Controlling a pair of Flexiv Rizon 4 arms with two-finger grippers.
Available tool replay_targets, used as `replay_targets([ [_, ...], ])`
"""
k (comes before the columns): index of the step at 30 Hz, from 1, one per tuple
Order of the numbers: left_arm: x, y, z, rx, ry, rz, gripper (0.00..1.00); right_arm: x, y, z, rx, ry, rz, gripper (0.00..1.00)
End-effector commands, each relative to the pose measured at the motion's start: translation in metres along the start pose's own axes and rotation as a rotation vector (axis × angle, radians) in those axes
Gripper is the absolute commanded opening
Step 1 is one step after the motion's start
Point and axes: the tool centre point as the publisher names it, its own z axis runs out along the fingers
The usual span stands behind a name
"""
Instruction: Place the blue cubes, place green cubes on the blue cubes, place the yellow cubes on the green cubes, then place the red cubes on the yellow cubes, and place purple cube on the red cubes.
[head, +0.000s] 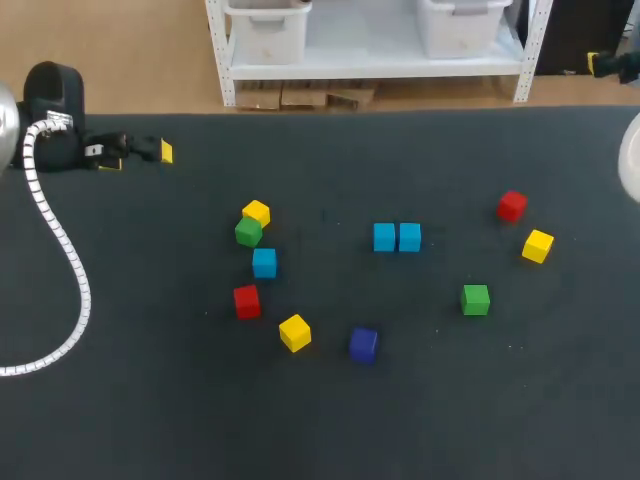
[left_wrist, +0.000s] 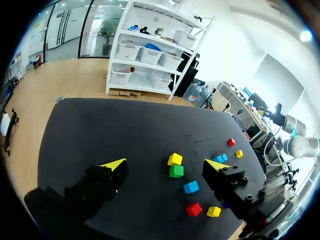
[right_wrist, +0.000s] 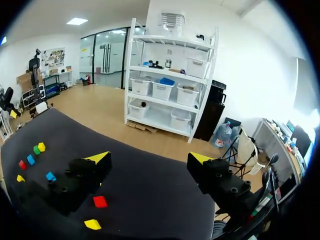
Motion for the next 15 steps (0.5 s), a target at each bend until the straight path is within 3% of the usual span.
replay_targets([
  [1, 0.001, 0.003, 0.000, 0.012, -0.007, 0.002, 1.00, 0.004, -0.012, 0.012, -0.002, 0.005, -0.037, 1.00],
  [9, 0.001, 0.003, 0.000, 0.012, -0.007, 0.002, 1.00, -0.004, -0.040, 0.026, 0.035, 0.013, -0.189, 1.00],
  [15, 0.001, 0.003, 0.000, 0.012, -0.007, 0.002, 1.00, -0.014, -0.038, 0.038, -0.006, -0.032, -0.249, 1.00],
])
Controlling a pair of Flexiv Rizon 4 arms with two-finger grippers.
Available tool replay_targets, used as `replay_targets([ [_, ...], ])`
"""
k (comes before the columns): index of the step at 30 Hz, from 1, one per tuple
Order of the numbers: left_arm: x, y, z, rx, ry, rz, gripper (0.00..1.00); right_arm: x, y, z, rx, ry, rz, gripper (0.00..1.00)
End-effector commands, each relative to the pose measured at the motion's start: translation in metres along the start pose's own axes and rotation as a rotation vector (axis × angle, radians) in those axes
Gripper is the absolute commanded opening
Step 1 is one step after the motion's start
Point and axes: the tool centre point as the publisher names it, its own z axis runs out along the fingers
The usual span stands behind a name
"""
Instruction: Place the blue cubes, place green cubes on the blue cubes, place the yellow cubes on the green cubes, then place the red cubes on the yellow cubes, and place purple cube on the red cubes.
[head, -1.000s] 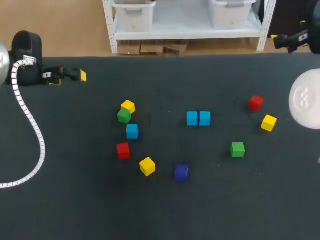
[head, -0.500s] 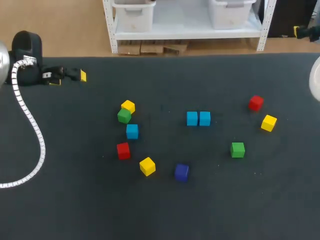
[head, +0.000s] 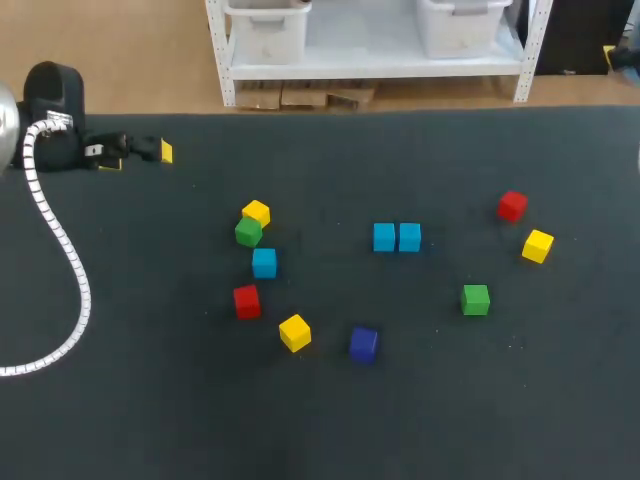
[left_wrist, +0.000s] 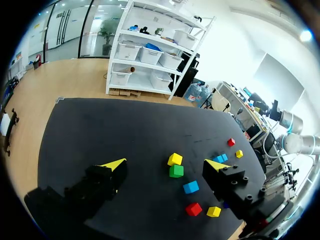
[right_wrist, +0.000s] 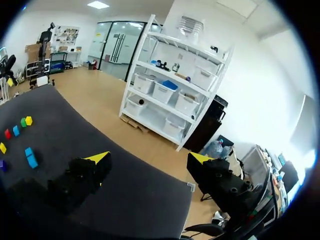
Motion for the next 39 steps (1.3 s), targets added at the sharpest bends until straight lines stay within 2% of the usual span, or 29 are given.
replay_targets([
  [1, 0.001, 0.002, 0.000, 0.012, -0.007, 0.002, 1.00, -0.001, 0.001, 0.014, -0.040, -0.047, -0.013, 1.00],
  [7, 0.001, 0.002, 0.000, 0.012, -0.007, 0.002, 1.00, -0.007, 0.010, 0.026, -0.068, -0.090, -0.052, 1.00],
  [16, 0.001, 0.002, 0.000, 0.012, -0.007, 0.002, 1.00, -0.013, 0.012, 0.046, -0.056, -0.068, -0.101, 1.00],
  [23, 0.001, 0.002, 0.000, 0.012, -0.007, 0.002, 1.00, -0.027, 0.021, 0.054, -0.073, -0.072, -0.126, 1.00],
  [39, 0.001, 0.002, 0.000, 0.012, -0.007, 0.002, 1.00, -0.025, 0.027, 0.058, -0.071, -0.039, -0.108, 1.00],
])
